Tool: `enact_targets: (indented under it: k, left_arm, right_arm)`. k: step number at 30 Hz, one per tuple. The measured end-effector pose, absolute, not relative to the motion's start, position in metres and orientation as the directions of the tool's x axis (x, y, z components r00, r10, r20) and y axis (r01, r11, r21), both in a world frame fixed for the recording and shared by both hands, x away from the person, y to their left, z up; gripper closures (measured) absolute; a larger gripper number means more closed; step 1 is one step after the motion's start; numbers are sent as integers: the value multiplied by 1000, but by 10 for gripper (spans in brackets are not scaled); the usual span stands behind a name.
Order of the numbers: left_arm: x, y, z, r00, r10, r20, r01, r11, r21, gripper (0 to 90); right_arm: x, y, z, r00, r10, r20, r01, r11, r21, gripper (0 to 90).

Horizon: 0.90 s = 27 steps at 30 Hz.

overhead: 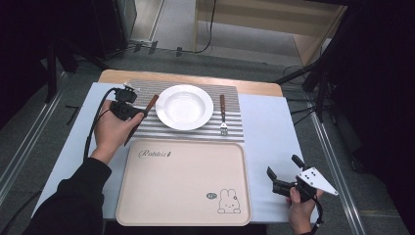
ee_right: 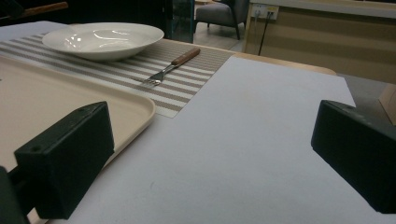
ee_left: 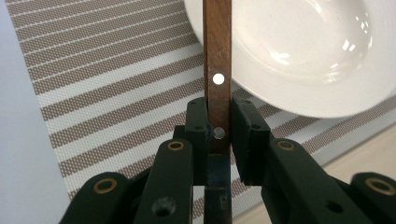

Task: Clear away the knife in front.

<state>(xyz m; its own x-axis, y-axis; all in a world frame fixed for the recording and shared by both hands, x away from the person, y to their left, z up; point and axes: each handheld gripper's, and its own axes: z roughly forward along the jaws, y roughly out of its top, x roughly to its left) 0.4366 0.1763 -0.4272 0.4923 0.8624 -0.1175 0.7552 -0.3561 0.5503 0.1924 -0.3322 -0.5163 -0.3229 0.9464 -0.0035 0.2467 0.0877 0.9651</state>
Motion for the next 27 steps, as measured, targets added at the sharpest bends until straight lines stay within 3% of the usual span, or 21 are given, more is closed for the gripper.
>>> enact_targets:
  k: [27]
  left_arm:
    - [385,169,-428,544,830,-124,717,-383,582,766]
  right_arm:
    - [192,-333,-516,-321,947,-2,241,84,967,0]
